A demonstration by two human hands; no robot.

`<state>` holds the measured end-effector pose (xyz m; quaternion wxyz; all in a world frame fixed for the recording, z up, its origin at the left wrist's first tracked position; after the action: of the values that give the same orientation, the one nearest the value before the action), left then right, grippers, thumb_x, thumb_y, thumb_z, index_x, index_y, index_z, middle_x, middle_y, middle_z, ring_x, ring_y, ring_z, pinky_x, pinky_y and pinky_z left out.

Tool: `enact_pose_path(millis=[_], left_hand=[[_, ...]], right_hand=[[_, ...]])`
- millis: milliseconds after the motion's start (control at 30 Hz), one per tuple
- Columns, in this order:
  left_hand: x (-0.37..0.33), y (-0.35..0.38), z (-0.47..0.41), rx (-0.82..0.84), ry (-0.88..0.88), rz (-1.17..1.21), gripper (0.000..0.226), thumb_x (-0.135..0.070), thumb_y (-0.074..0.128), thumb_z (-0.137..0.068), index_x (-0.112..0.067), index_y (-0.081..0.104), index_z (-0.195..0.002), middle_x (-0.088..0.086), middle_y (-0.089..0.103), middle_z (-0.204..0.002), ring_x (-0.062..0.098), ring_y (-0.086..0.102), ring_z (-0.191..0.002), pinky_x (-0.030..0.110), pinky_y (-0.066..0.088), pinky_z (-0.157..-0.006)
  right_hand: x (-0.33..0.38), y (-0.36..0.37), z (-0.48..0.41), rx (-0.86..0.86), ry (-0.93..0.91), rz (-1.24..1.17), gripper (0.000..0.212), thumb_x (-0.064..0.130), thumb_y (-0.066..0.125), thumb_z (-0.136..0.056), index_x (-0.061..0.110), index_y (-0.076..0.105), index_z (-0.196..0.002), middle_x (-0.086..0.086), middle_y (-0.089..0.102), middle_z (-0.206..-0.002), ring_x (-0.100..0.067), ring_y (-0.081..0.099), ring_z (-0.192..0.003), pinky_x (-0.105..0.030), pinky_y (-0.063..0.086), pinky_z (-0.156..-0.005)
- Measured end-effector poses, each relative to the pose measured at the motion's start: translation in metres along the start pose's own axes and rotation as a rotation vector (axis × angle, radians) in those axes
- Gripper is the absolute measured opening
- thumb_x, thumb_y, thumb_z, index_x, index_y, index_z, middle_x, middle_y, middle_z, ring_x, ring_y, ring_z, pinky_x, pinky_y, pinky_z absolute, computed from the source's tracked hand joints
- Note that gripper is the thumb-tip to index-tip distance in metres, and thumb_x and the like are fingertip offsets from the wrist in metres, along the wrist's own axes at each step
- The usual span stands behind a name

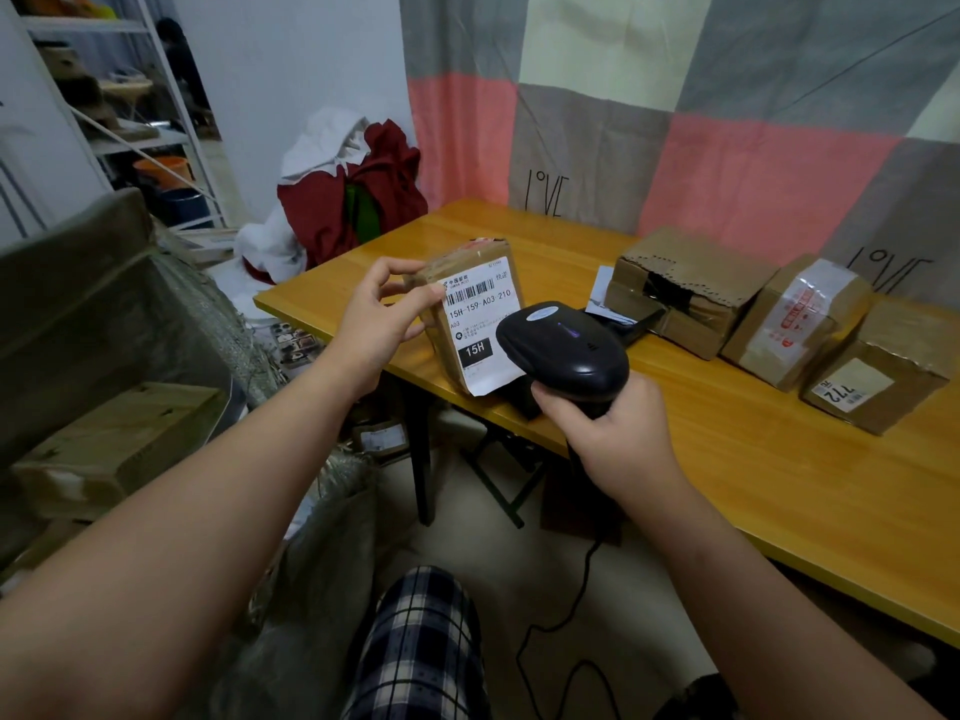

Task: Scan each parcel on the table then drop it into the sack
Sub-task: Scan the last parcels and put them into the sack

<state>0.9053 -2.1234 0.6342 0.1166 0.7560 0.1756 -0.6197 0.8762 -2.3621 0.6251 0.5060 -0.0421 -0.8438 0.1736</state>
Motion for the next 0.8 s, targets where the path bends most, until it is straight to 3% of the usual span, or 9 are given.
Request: enact_pose_path(millis=[133,200,300,333,433,500,567,700,800], left_hand=[[-0.008,-0.022,0.022,-0.129,0.094,0.013,0.027,-0.022,0.070,-0.086,-0.026,0.053,-0.106,-0.006,0.053,-0.107,0.003,0.059,-0.095,0.040,0.055,-0.091],[-0.012,-0.044,0.042,-0.198,0.152,0.017,0.034,-0.027,0.072,-0.081,-0.030,0.050,-0.106,-0.006,0.053,-0.111,0.005,0.061,-0.096,0.040,0.055,-0.091],[-0.006,-0.090,0.084,-0.307,0.181,-0.059,0.044,-0.028,0.071,-0.079,-0.034,0.043,-0.112,-0.005,0.052,-0.118,0.006,0.060,-0.104,0.043,0.054,-0.091],[-0.001,-0.107,0.099,-0.364,0.179,-0.102,0.049,-0.027,0.072,-0.080,-0.034,0.040,-0.116,-0.003,0.051,-0.121,0.008,0.059,-0.108,0.039,0.054,-0.091],[0.016,-0.157,0.140,-0.557,0.129,-0.235,0.061,-0.014,0.073,-0.081,-0.026,0.031,-0.123,0.009,0.040,-0.136,0.012,0.050,-0.118,0.012,0.048,-0.088],[0.025,-0.185,0.161,-0.638,0.085,-0.403,0.069,-0.010,0.076,-0.078,-0.022,0.030,-0.127,0.010,0.029,-0.138,0.011,0.042,-0.121,0.016,0.042,-0.100],[0.032,-0.205,0.177,-0.650,0.064,-0.604,0.078,-0.009,0.081,-0.071,-0.014,0.032,-0.133,0.013,0.025,-0.136,0.010,0.036,-0.119,0.023,0.034,-0.108],[0.045,-0.224,0.190,-0.586,0.122,-0.903,0.080,-0.013,0.086,-0.061,-0.017,0.041,-0.127,0.020,0.029,-0.132,0.033,0.035,-0.125,0.040,0.036,-0.108],[0.052,-0.223,0.190,-0.442,0.010,-0.997,0.074,-0.019,0.085,-0.063,-0.014,0.049,-0.128,0.015,0.029,-0.135,0.033,0.029,-0.127,0.037,0.030,-0.109]], right_hand=[[0.008,0.020,0.000,0.116,-0.033,-0.090,0.024,0.032,0.073,-0.074,0.026,0.068,-0.096,0.007,0.072,-0.094,-0.001,0.065,-0.092,-0.018,0.051,-0.079],[0.011,0.039,0.000,0.179,-0.021,-0.112,0.033,0.030,0.077,-0.074,0.017,0.068,-0.103,0.006,0.072,-0.098,-0.003,0.065,-0.097,-0.020,0.051,-0.082],[0.016,0.078,0.003,0.253,0.033,-0.151,0.033,0.018,0.080,-0.076,0.024,0.064,-0.103,0.010,0.069,-0.101,0.002,0.062,-0.098,-0.014,0.047,-0.081],[0.017,0.093,0.006,0.277,0.046,-0.168,0.035,0.015,0.079,-0.077,0.026,0.062,-0.105,0.009,0.067,-0.105,0.001,0.061,-0.099,-0.013,0.046,-0.082],[0.016,0.140,0.017,0.369,0.142,-0.160,0.038,0.016,0.077,-0.079,0.028,0.055,-0.108,0.006,0.061,-0.109,-0.003,0.056,-0.100,-0.015,0.042,-0.083],[0.008,0.171,0.027,0.415,0.177,-0.110,0.035,0.015,0.078,-0.079,0.028,0.054,-0.101,0.007,0.059,-0.102,-0.001,0.055,-0.093,-0.014,0.041,-0.078],[-0.005,0.200,0.036,0.483,0.190,-0.047,0.032,0.014,0.078,-0.078,0.021,0.059,-0.103,0.003,0.061,-0.102,-0.011,0.059,-0.098,-0.020,0.041,-0.079],[-0.025,0.244,0.054,0.787,0.162,0.101,0.039,0.018,0.076,-0.079,0.026,0.060,-0.114,0.003,0.064,-0.104,-0.016,0.059,-0.107,-0.024,0.043,-0.081],[-0.041,0.253,0.059,0.824,0.205,0.214,0.046,0.027,0.076,-0.079,0.023,0.059,-0.122,-0.003,0.067,-0.114,-0.020,0.060,-0.110,-0.029,0.048,-0.088]])
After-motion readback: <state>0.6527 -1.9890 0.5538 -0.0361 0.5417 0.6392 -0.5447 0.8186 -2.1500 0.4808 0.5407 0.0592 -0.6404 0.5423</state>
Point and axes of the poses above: each hand's wrist, its own z-axis away from the middle knuckle, its own y-axis out of the palm, x = y × z, the point moved 2 cm from there along -z, towards the middle knuckle
